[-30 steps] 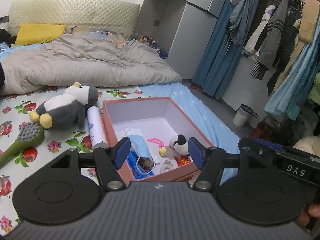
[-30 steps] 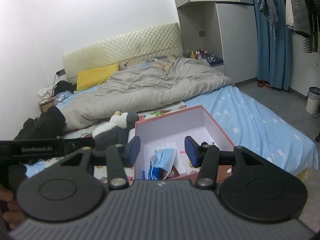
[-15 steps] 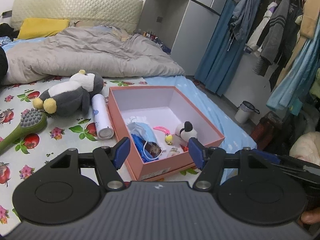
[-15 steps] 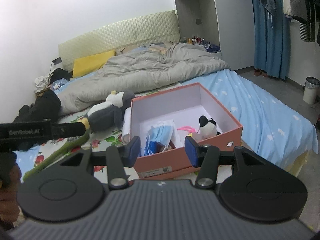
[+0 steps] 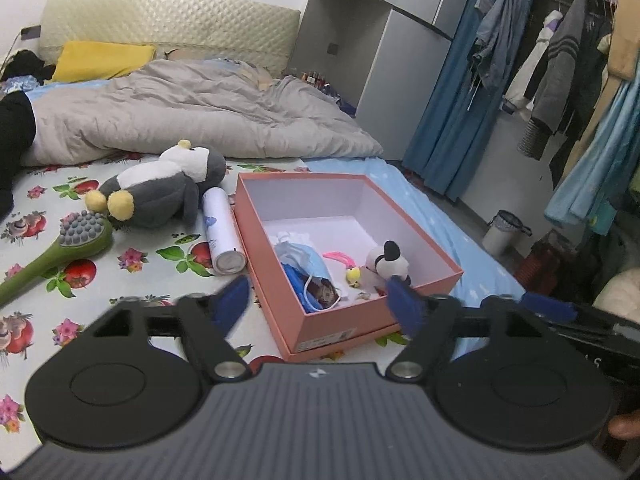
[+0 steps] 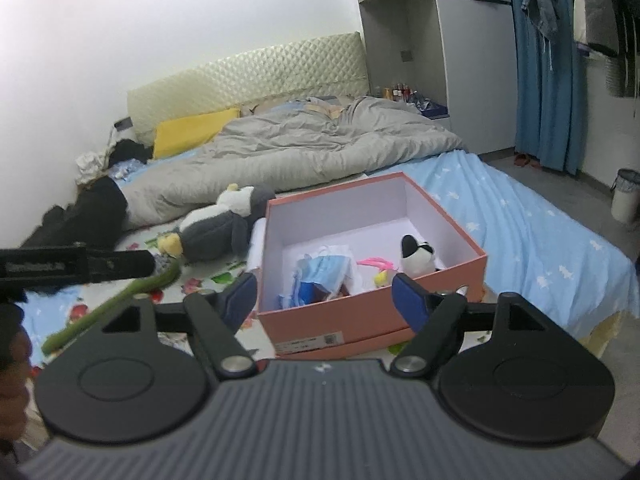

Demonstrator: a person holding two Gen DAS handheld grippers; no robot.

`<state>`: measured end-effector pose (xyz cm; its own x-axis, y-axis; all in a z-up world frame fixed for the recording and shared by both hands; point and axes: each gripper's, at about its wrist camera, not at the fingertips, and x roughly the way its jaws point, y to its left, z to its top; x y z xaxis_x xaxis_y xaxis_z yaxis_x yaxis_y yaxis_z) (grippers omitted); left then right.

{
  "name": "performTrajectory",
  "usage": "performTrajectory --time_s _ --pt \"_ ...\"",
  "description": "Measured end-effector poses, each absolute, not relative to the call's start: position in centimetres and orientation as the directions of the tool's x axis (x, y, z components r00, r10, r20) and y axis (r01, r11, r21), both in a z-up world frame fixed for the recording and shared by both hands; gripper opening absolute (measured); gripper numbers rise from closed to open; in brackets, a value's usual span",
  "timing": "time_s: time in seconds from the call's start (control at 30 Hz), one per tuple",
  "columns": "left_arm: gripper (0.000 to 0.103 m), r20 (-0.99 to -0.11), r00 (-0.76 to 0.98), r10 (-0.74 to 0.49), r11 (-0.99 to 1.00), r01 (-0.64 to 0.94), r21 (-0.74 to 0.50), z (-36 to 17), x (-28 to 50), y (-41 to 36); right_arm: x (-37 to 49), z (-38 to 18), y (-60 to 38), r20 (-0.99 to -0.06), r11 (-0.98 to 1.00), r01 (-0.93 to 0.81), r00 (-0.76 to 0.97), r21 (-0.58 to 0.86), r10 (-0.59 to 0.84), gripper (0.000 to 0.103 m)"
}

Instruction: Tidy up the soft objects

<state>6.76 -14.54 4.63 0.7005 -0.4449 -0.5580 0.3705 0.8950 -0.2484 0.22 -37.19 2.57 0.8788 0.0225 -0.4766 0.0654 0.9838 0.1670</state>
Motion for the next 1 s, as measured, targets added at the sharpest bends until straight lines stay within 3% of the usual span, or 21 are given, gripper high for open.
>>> performTrajectory --time_s 0.13,0.23,1.0 --pt "0.101 -0.559 0.700 -0.445 0.895 0.368 -0.252 4.45 6.66 -14.48 0.38 2.63 -37.37 -0.475 0.987 0.088 0.880 0.136 -0.013 0.088" --pt "0.103 -0.565 0.703 -0.431 0.901 0.362 -0.237 4.41 6.59 -14.60 0.65 2.60 -37.62 -0.479 0.986 0.101 0.877 0.134 -0.025 0.088" --pt "0.103 -0.602 0.696 -0.391 0.919 0.331 -0.214 4.13 7.00 -14.93 0.92 1.81 -37.69 -0.507 0.986 0.108 0.862 0.127 -0.029 0.088"
